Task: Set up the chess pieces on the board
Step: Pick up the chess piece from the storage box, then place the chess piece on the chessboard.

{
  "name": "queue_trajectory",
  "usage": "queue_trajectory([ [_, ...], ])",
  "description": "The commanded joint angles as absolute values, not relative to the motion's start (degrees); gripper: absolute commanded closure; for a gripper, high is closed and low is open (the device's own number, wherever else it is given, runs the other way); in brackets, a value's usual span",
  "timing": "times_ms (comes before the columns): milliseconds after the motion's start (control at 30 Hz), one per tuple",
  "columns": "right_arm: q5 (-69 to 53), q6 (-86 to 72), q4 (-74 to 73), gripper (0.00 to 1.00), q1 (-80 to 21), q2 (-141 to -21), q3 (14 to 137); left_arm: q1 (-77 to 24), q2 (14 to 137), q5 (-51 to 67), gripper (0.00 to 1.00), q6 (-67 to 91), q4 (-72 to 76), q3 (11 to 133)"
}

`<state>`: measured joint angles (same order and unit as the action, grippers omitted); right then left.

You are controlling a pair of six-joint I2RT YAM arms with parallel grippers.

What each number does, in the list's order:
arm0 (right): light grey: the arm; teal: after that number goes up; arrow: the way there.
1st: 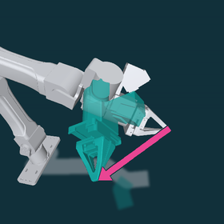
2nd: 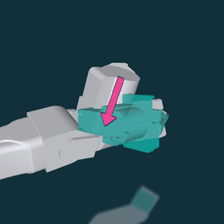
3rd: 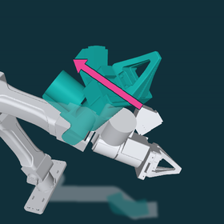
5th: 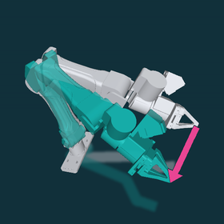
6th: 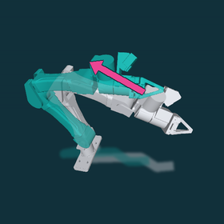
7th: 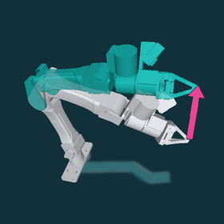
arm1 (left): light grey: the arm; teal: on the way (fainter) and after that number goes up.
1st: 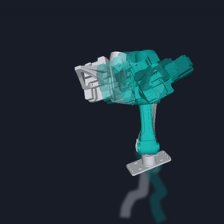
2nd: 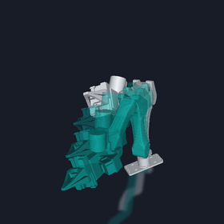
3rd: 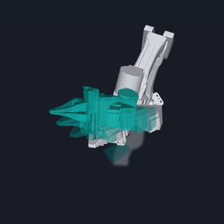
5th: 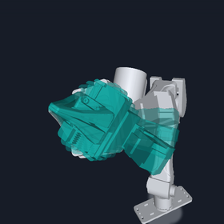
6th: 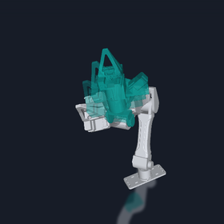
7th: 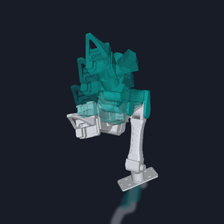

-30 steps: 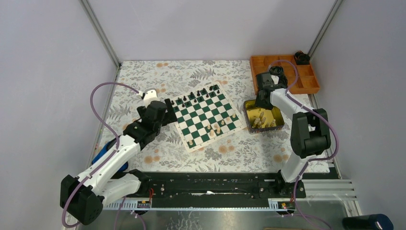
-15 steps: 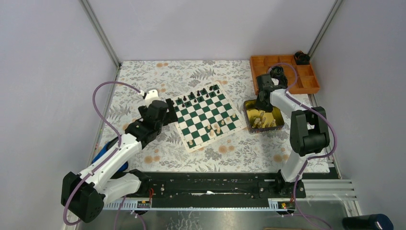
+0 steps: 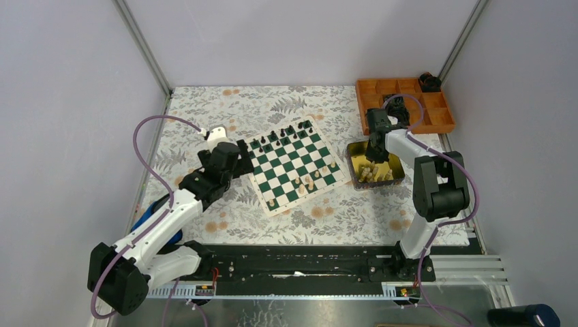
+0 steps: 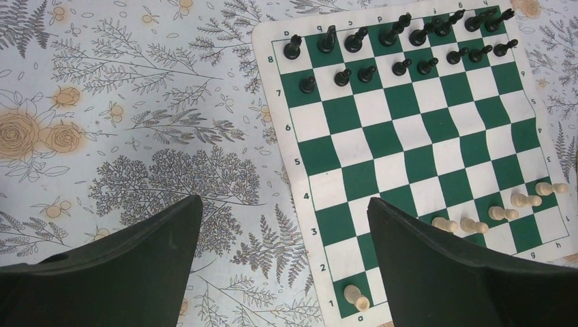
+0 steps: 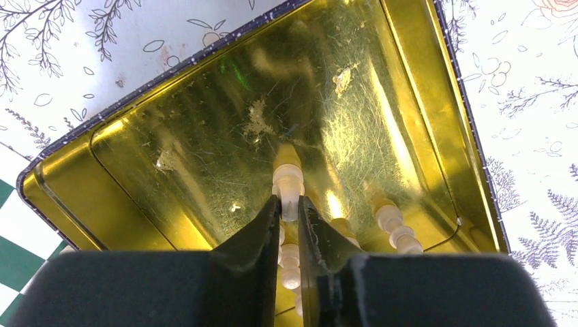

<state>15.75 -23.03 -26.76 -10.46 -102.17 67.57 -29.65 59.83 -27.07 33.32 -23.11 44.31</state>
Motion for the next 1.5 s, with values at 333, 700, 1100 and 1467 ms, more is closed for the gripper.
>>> queue_trajectory([
  [333,17.7,-20.1,-25.7,1.0,-10.0,-100.0,69.7,-29.8,57.8,-27.9,0.01,32.3,-21.0,44.7],
  [700,19.8,-14.8,-29.9,1.0,-15.9,-96.5,77.8,-29.8,57.9,-27.6,0.01,32.8,-21.2,45.1],
  [1100,19.2,-14.0,-32.3,1.0,-30.7,-96.3,85.1,-29.8,56.3,-30.5,0.01,35.5,-27.4,46.4],
  [1467,16.7,-15.2,-32.3,1.0,-44.5,-100.0,87.4,-29.8,49.8,-31.9,0.01,38.6,-32.9,44.8],
])
